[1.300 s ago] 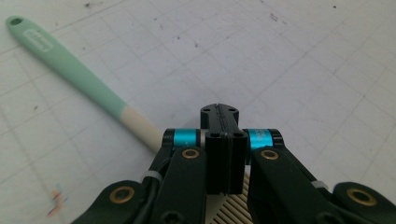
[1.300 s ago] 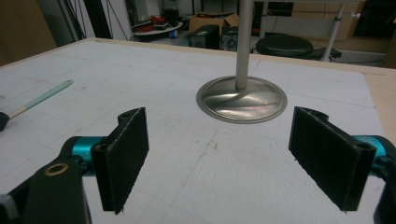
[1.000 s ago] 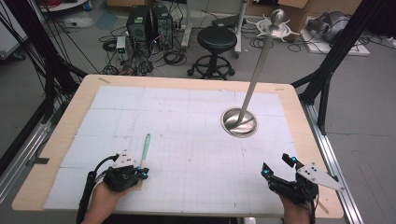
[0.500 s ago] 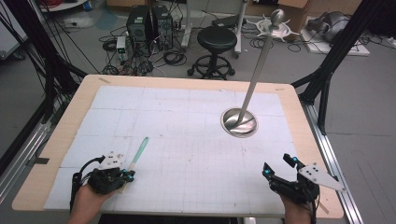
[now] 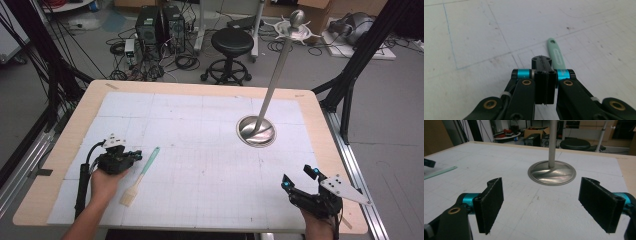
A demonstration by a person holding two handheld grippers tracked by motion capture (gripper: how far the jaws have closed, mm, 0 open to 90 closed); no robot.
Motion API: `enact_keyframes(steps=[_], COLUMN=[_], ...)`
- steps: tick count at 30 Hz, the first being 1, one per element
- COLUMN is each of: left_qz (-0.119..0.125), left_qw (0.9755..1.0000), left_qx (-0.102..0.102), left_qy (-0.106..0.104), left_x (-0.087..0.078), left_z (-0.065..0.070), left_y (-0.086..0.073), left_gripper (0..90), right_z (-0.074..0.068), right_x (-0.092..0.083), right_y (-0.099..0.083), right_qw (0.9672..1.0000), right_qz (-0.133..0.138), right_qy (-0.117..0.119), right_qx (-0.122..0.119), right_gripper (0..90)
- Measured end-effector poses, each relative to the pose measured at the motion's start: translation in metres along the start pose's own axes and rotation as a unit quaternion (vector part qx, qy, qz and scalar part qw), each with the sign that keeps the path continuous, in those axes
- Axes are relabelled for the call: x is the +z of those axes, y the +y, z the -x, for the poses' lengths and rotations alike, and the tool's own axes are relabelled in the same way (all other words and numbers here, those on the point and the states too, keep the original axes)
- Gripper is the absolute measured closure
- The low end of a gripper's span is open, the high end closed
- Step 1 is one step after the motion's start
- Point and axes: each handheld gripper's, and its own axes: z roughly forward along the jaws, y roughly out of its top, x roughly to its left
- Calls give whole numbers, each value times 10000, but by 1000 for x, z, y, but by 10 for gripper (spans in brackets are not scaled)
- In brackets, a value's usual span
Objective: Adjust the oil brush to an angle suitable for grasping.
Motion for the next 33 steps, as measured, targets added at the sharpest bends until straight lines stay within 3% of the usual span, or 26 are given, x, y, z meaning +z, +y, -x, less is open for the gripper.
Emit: enact_keyframes(steps=[2,6,7,9,14,20,26,30,33], left_qz=[-158,-262,-244,-261,-266,-316,-374,-375,-297], left_qw=[9998,9996,9997,9995,9977,9956,9918,9902,9905], left_qx=[63,78,84,92,334,565,859,906,902], left_qy=[86,26,36,-133,-530,-684,-871,-990,-991], left_x=[10,23,23,24,25,24,21,20,18], left_z=[-1,1,3,5,20,32,43,48,49], left_y=[5,6,6,6,2,0,-3,-4,-4], left_gripper=[896,894,894,894,893,893,885,884,868], right_z=[0,2,2,2,1,0,0,-1,-1], right_x=[0,-1,-1,-1,0,1,2,1,1], right_y=[0,0,0,-1,0,0,0,0,0], right_qw=[10000,10000,10000,10000,10000,10000,10000,10000,10000], right_qz=[-3,33,26,20,-23,-26,-31,-43,-26], right_qy=[8,2,3,-3,21,27,48,38,35], right_qx=[9,5,19,33,17,-5,-22,-12,-6], right_gripper=[193,193,193,193,193,193,193,193,193])
